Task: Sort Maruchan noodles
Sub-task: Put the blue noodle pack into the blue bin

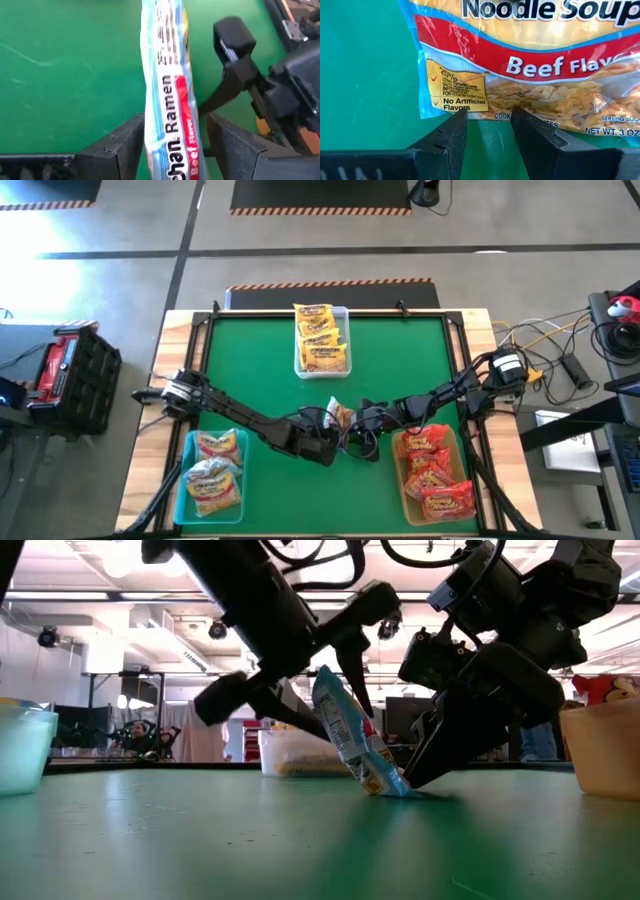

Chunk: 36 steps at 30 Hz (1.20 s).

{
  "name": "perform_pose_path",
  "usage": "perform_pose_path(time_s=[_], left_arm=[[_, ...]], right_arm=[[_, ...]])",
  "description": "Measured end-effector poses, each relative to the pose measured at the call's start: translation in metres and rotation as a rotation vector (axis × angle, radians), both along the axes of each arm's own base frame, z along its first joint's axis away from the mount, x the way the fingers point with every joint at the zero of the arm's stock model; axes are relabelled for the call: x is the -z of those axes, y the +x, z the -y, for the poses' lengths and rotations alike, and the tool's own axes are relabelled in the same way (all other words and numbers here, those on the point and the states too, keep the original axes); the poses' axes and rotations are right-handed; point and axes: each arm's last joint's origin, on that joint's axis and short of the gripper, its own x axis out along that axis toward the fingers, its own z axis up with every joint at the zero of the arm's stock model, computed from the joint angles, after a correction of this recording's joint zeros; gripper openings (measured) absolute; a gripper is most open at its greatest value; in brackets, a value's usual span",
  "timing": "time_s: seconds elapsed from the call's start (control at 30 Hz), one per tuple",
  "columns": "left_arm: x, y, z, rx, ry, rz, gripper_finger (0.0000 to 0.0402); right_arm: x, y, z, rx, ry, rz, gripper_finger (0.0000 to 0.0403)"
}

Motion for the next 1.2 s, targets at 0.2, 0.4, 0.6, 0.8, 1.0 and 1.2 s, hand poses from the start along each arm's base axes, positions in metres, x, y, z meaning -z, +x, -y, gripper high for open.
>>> perform_pose_path(time_s=[0.2,0.4,0.6,0.8,1.0,1.2], left_arm=[[0.009,0.001,-0.008,0.015,-0.068,0.015,0.0195],[0.006,0.005,-0.013,0.032,-0.051,0.008,0.0158],[0.005,0.006,-0.013,0.044,-0.065,0.009,0.0108],[0.005,0.006,-0.013,0.056,-0.081,0.005,0.0105],[-0.003,0.003,-0.010,0.138,-0.098,-0.026,0.0111],[-0.013,-0.003,-0.009,0.225,-0.095,-0.082,0.0097]], right_arm=[[0.000,0.000,0.000,0.002,0.000,0.002,0.0150],[0.000,0.001,0.000,0.005,-0.001,0.006,0.0150],[-0.001,0.000,0.000,0.004,0.000,0.006,0.0150],[-0.011,-0.001,-0.001,-0.018,0.064,0.009,0.0150],[-0.027,-0.013,0.002,-0.051,0.045,-0.038,0.0150],[-0.035,-0.023,0.005,-0.061,-0.006,-0.092,0.0150]])
